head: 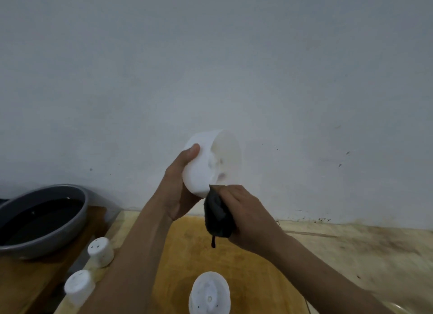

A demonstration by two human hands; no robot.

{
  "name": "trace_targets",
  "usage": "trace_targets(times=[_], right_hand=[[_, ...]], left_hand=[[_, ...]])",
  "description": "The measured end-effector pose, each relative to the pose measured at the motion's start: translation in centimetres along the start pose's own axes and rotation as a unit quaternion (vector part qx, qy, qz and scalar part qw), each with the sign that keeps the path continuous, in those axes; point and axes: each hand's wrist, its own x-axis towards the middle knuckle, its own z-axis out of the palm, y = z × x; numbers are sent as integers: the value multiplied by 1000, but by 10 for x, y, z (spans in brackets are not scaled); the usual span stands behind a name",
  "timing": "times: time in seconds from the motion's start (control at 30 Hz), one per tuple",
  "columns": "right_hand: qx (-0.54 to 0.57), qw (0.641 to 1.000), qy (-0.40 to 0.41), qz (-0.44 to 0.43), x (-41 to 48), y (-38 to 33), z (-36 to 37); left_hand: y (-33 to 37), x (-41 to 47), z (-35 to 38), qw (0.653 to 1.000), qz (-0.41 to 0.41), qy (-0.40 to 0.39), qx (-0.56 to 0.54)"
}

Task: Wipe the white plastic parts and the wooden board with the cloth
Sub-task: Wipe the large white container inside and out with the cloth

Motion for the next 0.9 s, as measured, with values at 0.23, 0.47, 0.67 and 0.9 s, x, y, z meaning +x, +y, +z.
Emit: trace_targets(times=[0.23,0.47,0.67,0.9], right_hand=[[-155,984,-70,-55,-1,24,-12],[-1,1000,-19,19,9,-9,-8],[-180,976,-106,-60,-1,0,-12],[-6,996,-45,73,0,-10,-19]], left_hand=[[23,-5,-12,988,-95,-3,122],[2,-7,-3,999,2,35,-17],[28,-8,-15,983,-135,23,122],[0,-9,-12,999,-18,28,18]])
